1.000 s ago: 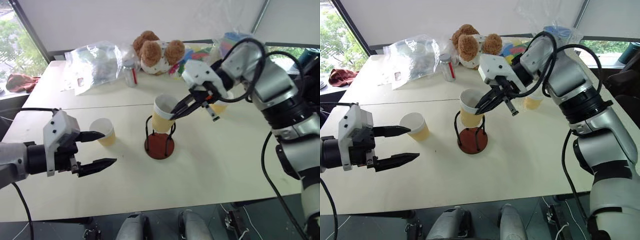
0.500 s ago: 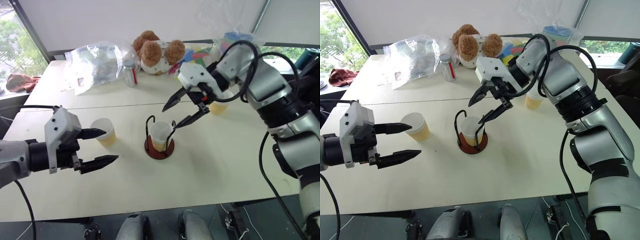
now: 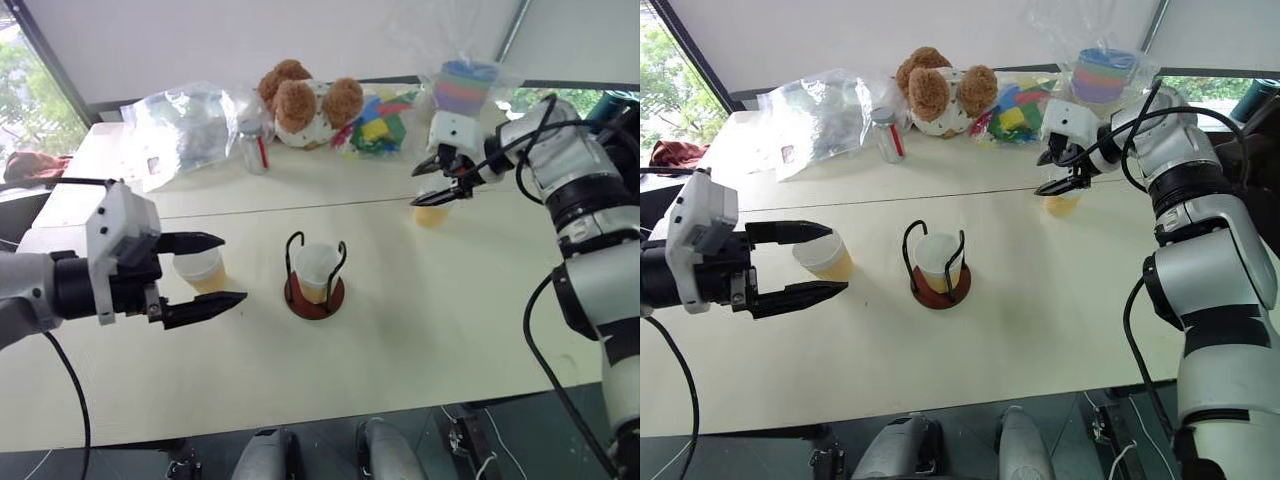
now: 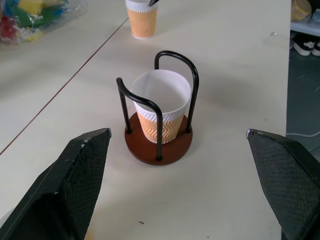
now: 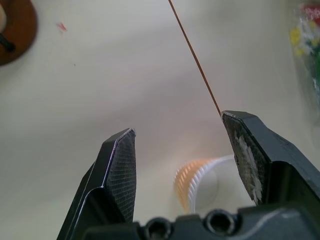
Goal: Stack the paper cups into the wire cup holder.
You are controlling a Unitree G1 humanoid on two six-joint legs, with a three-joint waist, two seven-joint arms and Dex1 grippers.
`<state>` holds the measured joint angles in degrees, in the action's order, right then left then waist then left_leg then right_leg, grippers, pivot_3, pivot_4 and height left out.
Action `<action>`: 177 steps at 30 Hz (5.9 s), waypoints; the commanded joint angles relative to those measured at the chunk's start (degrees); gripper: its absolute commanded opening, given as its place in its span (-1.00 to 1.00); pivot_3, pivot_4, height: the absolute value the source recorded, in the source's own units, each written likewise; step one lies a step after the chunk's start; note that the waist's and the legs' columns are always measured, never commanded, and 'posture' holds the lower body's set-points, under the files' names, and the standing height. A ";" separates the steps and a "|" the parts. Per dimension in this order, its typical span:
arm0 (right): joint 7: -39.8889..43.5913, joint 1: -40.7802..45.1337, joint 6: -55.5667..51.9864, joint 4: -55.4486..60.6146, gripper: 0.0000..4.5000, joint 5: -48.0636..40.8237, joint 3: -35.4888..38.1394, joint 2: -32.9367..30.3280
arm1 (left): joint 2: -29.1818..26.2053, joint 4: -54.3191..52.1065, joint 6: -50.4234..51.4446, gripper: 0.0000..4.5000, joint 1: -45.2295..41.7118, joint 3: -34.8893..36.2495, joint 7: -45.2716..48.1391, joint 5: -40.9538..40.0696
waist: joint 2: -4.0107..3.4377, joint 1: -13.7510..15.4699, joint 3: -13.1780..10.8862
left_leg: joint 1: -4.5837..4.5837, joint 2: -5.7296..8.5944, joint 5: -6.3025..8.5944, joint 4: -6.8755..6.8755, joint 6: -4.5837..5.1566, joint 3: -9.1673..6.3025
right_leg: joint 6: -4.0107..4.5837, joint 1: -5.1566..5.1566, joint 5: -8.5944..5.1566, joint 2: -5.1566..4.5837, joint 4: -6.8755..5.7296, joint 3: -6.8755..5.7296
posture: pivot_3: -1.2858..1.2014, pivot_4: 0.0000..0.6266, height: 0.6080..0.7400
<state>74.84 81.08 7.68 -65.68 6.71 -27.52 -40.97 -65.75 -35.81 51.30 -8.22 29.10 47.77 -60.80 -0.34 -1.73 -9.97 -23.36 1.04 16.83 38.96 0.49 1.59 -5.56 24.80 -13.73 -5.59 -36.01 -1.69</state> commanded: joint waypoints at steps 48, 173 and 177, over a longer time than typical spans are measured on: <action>17.66 3.84 -15.20 38.22 -0.99 -28.12 -3.45 -5.56 | 1.36 1.95 -3.01 1.00 4.47 -0.88 5.93 9.67 | -0.03 -0.10 -0.07 | 0.02 -0.10 0.04 0.11 0.04 -0.15 | -0.02 -0.12 0.01 -0.08 -0.04 -0.05 | 0.03 -0.52 1.00; -22.76 -60.27 -53.97 87.21 0.01 -50.80 41.50 -13.39 | 16.68 64.02 -39.34 -0.99 -77.47 -66.78 44.73 27.52 | 0.51 2.20 -0.16 | -0.10 0.04 0.63 0.89 1.20 0.04 | -0.40 -0.36 -0.03 0.01 -0.12 0.00 | 0.03 -0.52 1.00; -25.38 -62.31 -55.32 89.65 0.01 -52.30 43.56 -12.52 | 16.64 63.18 -42.57 -0.99 -78.41 -74.31 44.73 23.06 | 0.51 1.92 -0.18 | -0.08 0.01 0.63 0.96 1.19 0.03 | -0.42 -0.32 -0.04 0.05 -0.23 0.00 | 0.03 -0.52 1.00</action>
<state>50.50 18.48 -47.52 21.82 -44.16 12.88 -53.78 -48.14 28.06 10.28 -84.19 -43.96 92.29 -35.13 0.17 0.19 -10.15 -23.44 1.04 17.45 39.93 1.68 1.61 -5.98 24.48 -13.77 -5.54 -36.25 -1.68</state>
